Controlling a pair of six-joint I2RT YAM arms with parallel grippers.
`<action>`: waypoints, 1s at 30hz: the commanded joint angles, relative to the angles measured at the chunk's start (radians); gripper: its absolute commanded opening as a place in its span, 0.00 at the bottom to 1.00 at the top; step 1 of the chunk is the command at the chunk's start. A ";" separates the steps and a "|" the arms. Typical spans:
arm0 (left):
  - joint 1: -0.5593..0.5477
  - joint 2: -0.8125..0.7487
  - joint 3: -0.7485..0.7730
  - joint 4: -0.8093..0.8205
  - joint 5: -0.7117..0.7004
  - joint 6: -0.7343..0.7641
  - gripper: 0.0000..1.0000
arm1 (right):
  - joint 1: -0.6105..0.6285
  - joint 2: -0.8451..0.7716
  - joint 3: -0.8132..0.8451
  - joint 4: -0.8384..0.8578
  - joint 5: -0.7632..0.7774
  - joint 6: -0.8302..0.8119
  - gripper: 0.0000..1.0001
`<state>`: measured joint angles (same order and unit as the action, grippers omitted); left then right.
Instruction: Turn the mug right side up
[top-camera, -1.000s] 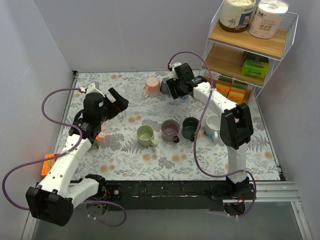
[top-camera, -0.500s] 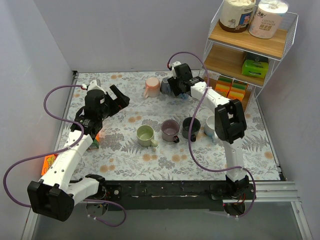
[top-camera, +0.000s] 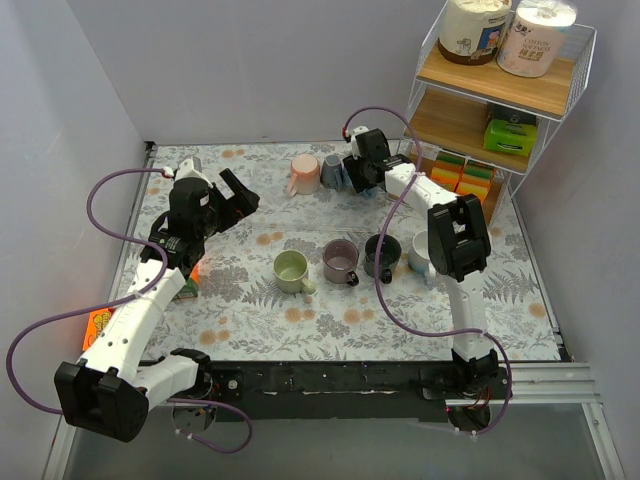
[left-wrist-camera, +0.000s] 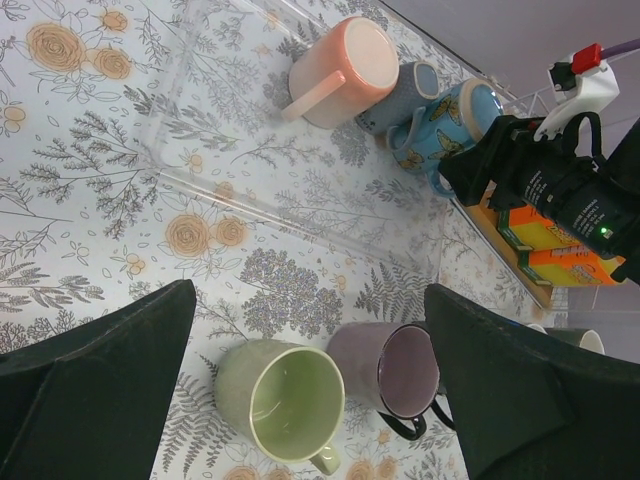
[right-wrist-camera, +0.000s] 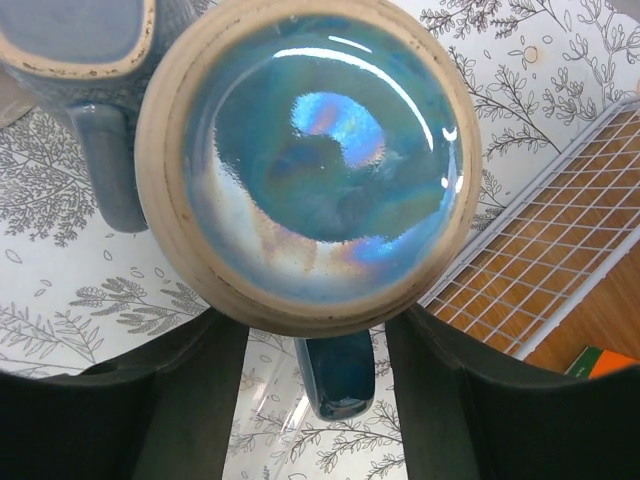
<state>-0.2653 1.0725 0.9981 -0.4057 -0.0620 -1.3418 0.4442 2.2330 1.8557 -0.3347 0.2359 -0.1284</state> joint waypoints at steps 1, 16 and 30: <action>0.000 -0.014 0.030 -0.015 -0.001 0.010 0.98 | -0.007 0.000 0.016 0.045 -0.012 0.019 0.57; -0.002 -0.042 0.008 -0.016 0.007 -0.010 0.98 | -0.010 -0.093 -0.075 0.075 -0.020 0.015 0.01; -0.002 -0.039 -0.033 0.042 0.091 -0.042 0.98 | -0.009 -0.291 -0.059 0.004 -0.076 0.111 0.01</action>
<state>-0.2653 1.0527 0.9813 -0.3946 -0.0231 -1.3731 0.4393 2.0907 1.7641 -0.3958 0.1719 -0.0666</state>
